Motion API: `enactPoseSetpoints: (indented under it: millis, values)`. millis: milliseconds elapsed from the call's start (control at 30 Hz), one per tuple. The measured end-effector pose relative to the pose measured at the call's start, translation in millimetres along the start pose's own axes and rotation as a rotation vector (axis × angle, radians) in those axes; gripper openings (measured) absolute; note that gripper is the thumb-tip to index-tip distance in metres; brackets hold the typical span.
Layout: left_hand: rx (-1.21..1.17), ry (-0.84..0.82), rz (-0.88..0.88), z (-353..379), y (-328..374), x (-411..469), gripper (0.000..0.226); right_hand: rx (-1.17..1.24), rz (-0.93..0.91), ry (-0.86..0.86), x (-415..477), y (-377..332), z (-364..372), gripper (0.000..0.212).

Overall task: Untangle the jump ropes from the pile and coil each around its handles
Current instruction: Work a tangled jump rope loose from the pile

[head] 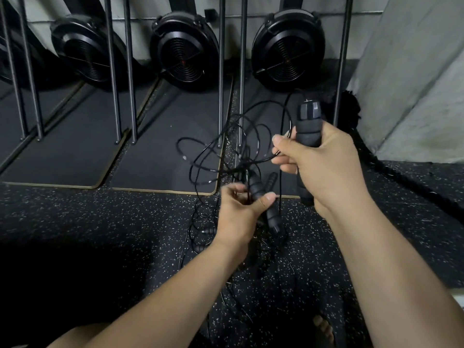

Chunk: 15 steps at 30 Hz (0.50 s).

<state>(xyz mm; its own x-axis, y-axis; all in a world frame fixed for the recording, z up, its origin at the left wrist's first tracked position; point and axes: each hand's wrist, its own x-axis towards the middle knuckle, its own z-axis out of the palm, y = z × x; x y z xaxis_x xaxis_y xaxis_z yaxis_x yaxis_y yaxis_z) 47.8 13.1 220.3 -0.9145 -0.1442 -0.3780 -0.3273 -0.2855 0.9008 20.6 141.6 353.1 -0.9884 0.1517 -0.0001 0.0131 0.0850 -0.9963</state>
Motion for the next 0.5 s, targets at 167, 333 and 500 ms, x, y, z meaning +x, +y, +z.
enactPoseSetpoints:
  millis: [167,333,500]
  values:
    - [-0.013,0.084,-0.026,-17.4,10.1,17.9,0.06,0.075,-0.06,0.12,0.6,-1.7,-1.3,0.015]
    - [-0.132,0.103,-0.062,-25.3,17.4,26.1,0.06,0.103,-0.056,0.102,-2.8,-1.9,8.0,0.016]
    - [0.022,0.011,-0.057,-25.9,27.9,16.4,0.046,0.061,-0.061,0.048,-6.6,-3.9,12.9,0.016]
